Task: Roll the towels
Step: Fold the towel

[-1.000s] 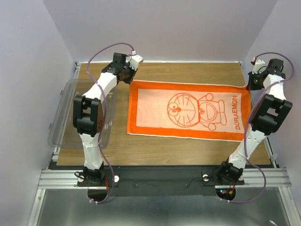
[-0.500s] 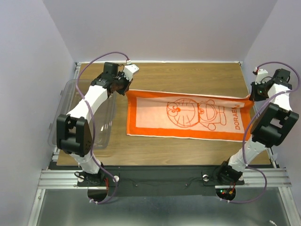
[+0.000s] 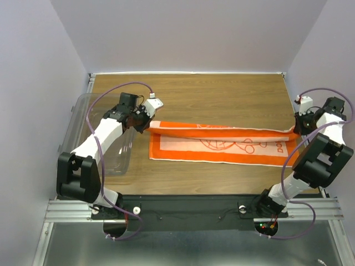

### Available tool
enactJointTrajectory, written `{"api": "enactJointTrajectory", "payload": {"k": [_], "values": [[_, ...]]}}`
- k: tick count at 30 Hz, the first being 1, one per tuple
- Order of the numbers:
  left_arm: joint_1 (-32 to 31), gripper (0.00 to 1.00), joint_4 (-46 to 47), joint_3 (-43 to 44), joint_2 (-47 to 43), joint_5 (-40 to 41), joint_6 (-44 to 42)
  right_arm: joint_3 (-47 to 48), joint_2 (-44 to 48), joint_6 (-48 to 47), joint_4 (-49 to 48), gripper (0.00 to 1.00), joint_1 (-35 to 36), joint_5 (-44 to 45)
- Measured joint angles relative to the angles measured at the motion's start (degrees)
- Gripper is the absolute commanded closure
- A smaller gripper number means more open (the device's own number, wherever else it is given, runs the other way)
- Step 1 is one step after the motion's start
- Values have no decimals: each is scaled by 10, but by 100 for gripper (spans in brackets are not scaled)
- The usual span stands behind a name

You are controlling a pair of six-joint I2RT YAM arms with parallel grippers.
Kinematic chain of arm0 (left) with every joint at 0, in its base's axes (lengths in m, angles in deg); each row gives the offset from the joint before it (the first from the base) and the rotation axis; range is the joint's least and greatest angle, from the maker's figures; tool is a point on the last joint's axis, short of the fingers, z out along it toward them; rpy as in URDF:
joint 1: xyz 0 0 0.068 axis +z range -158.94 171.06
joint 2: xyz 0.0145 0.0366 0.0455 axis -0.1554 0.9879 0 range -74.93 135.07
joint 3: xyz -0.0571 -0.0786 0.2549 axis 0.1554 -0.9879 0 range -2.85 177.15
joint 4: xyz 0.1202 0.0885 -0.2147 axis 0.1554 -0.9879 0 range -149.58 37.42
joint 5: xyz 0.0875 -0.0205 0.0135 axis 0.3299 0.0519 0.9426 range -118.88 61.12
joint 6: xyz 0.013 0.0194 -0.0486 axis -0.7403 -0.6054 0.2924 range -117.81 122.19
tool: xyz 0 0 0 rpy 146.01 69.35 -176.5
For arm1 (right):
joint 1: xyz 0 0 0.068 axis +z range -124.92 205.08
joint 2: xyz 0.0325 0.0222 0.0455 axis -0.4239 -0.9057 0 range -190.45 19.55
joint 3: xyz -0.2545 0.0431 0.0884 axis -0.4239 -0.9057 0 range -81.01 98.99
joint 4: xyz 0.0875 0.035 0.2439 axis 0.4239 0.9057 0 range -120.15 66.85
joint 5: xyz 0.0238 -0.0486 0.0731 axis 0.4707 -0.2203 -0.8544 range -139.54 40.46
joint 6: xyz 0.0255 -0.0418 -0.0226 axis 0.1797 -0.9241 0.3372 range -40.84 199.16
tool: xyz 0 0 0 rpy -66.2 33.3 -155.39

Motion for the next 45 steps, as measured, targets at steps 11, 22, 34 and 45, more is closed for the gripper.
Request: {"api": "enactJointTrajectory", "payload": {"k": [11, 22, 34, 45], "values": [[-26, 100, 5, -53, -1, 17, -17, -60, 9, -45, 8, 99, -7, 2], [-26, 100, 13, -53, -4, 23, -17, -54, 9, -53, 16, 100, -36, -6], [-28, 100, 8, -57, -12, 14, -25, -75, 14, -106, 48, 97, -54, -23], [-73, 100, 9, -118, -12, 16, -56, -128, 49, -166, 68, 99, -57, -19]]}}
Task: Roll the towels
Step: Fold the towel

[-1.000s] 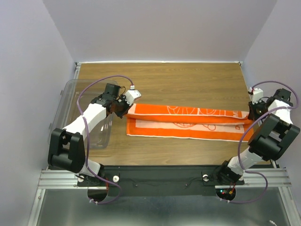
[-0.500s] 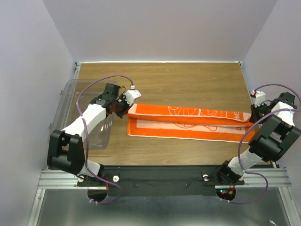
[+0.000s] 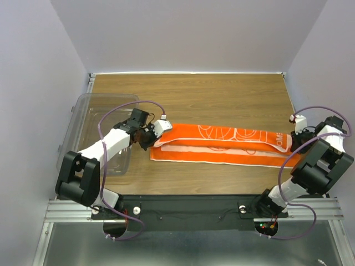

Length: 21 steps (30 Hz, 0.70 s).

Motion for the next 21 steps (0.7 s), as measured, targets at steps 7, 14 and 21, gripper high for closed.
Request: {"api": "enactJointTrajectory", "payload": {"k": [7, 14, 21], "values": [[14, 100, 11, -9, -16, 17, 4, 57, -29, 10, 9, 99, -26, -8], [28, 100, 15, 23, -23, 14, 12, 72, -30, 16, 13, 99, -32, -19], [33, 100, 8, 24, -28, 9, 12, 72, -30, 15, 20, 99, -44, -27]]}}
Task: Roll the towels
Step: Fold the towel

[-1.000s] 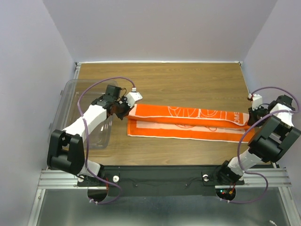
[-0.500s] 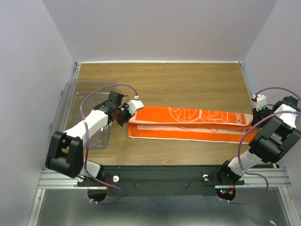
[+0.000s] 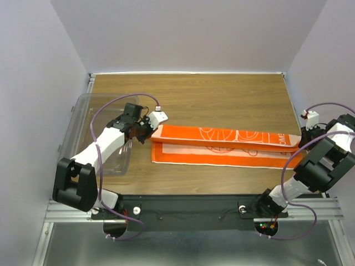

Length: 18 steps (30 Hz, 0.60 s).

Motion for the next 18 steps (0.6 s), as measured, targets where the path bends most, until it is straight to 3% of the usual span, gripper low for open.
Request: {"api": "enactJointTrajectory", "payload": {"k": [18], "values": [[2, 100, -26, 0, -10, -25, -17, -5, -9, -39, 19, 99, -11, -2]]}}
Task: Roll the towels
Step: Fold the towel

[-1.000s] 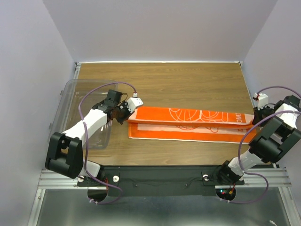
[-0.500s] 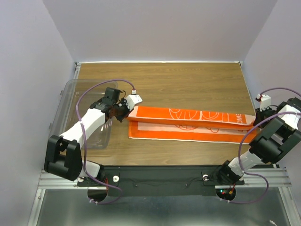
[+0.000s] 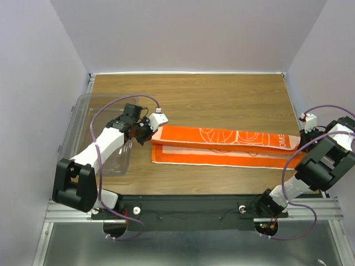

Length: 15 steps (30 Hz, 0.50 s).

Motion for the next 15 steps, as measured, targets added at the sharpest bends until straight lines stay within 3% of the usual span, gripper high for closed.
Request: {"api": "enactJointTrajectory", "payload": {"k": [15], "values": [[-2, 100, -5, -2, 9, -1, -1, 15, -10, 8, 8, 99, 0, -1]]}}
